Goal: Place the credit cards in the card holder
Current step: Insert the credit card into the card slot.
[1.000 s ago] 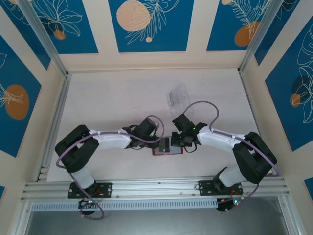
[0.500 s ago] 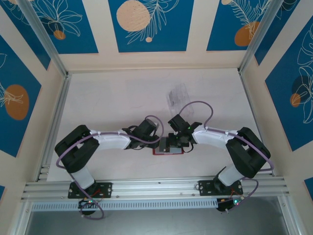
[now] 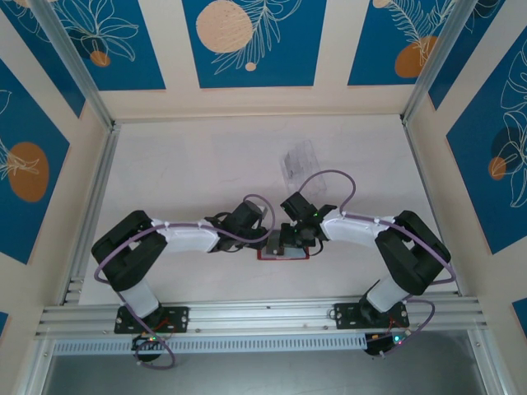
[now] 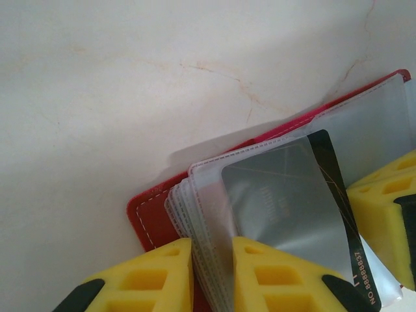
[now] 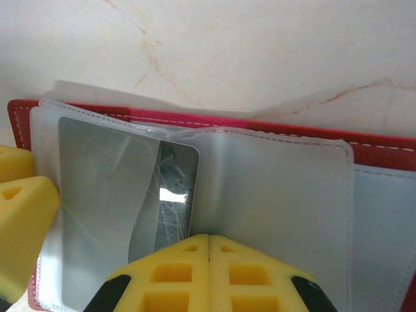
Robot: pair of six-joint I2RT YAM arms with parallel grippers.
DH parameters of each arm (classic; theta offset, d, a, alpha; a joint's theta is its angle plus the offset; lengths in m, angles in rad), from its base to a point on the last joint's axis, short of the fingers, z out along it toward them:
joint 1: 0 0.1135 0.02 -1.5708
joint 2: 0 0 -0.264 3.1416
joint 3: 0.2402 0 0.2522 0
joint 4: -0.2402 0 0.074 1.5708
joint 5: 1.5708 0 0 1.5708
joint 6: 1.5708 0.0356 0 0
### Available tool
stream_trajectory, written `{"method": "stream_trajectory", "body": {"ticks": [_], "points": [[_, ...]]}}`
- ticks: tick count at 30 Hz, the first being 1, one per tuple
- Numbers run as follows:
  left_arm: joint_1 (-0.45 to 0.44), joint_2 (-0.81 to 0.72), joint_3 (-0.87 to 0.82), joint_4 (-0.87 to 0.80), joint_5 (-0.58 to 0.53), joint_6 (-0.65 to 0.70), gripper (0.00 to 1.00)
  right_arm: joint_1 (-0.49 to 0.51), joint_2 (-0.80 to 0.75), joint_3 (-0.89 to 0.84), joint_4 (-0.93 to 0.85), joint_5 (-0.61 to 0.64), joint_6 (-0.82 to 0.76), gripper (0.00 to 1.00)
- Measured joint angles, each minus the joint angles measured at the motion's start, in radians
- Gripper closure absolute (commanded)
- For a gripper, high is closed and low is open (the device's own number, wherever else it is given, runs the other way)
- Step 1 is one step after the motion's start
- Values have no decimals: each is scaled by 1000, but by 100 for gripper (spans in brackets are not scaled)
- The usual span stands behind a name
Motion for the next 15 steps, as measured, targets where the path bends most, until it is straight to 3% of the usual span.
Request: {"method": "stream_trajectory", "body": {"ticks": [15], "points": [[-7,-9,-32,48,-16,-16,69,-13,0,-18,43,-44,50,100]]}}
